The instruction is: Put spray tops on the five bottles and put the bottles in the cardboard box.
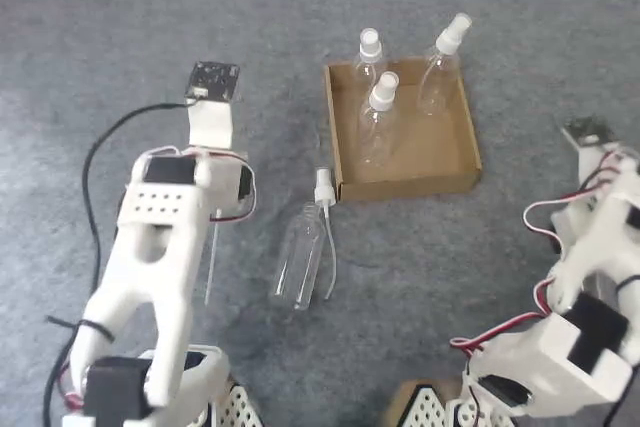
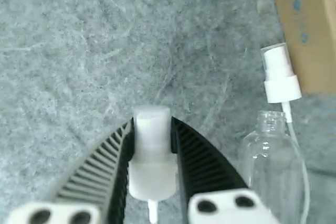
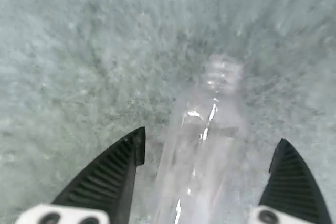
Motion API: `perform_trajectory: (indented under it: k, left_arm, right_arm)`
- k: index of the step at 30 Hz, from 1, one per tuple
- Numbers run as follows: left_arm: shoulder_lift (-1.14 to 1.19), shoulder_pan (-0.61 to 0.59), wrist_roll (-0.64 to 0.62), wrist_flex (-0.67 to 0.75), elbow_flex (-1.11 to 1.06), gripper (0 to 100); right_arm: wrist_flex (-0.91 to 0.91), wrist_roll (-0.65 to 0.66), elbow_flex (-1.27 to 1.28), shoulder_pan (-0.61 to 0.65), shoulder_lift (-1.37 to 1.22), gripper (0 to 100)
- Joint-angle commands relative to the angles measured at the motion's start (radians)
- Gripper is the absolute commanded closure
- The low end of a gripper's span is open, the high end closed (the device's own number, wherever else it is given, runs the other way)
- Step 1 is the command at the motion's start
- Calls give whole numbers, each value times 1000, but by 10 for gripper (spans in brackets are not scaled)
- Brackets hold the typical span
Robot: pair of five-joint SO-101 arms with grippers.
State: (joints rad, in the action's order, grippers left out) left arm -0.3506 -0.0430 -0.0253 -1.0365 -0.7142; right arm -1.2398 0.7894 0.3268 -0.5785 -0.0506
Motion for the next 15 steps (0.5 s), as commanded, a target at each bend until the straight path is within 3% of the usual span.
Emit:
perform_trajectory:
  k: [1, 15]
  left_arm:
    - [-51, -2, -6, 77, -35, 991]
    - [-26, -2, 11, 100, -41, 991]
  right_arm:
    - [-81, -37, -138, 19, 15, 684]
    - [-120, 8, -319, 16, -308, 686]
